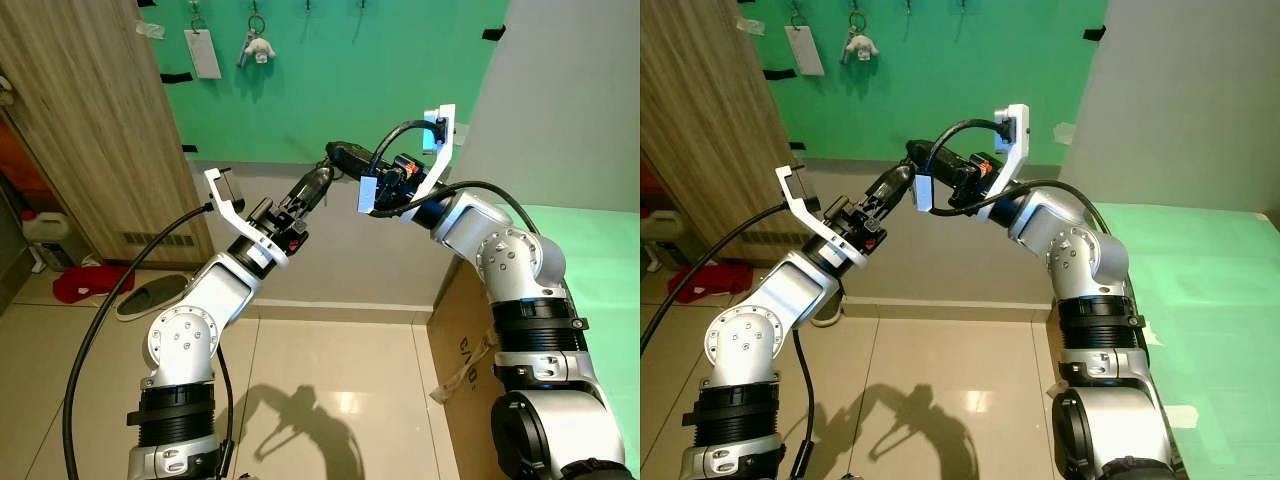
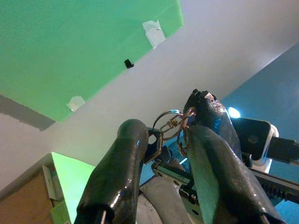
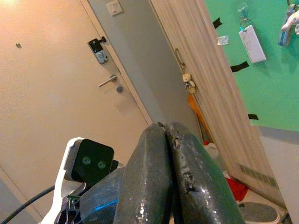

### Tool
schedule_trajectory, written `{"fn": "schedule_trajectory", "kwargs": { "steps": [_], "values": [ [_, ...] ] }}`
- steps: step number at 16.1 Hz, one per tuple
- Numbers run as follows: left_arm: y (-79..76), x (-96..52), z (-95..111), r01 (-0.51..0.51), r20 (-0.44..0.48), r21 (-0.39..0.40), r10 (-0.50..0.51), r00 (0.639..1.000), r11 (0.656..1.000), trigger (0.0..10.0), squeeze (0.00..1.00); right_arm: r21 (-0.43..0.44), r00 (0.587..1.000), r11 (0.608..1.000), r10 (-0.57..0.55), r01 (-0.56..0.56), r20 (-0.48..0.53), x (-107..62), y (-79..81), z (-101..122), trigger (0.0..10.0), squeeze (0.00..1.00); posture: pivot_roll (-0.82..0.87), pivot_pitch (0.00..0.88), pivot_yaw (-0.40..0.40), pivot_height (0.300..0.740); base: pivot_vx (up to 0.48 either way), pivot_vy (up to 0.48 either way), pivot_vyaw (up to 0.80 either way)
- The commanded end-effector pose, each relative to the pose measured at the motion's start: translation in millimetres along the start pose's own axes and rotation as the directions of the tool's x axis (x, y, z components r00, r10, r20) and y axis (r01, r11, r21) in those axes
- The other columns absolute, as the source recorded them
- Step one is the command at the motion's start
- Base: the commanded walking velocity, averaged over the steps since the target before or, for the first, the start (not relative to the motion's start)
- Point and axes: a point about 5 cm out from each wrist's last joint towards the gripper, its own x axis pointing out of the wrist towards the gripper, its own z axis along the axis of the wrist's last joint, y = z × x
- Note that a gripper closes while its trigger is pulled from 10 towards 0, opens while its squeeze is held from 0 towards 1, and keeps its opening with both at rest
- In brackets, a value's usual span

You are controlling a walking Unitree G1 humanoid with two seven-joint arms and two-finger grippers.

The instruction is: Hang keys on a hook

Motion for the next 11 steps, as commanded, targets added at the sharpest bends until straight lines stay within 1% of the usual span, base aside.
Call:
{"fn": "schedule_trajectory", "kwargs": {
  "steps": [1,7,11],
  "values": [
    [-4.9,4.9,1.0,0.026,-0.005,0.004,-0.026,1.000,1.000,0.0,0.00,0.000,1.000,1.000,0.021,-0.021,0.014,1.6,5.6,2.9,0.0,0.00,0.01,0.000,0.045,0.740,0.000,0.000,0.00],
    [-10.0,4.1,1.2,0.059,-0.010,0.020,-0.059,0.998,0.998,0.0,0.00,0.006,0.999,0.999,0.051,-0.051,0.011,5.5,13.4,-2.0,0.0,0.00,0.01,0.000,0.051,0.740,0.000,0.000,0.00],
    [-12.5,4.0,1.4,0.076,-0.014,0.018,-0.075,0.997,0.997,0.0,0.00,-0.002,0.999,0.999,0.050,-0.050,0.000,5.5,13.7,-5.4,0.0,0.00,0.01,0.000,0.054,0.740,0.000,0.000,0.00]
  ]
}}
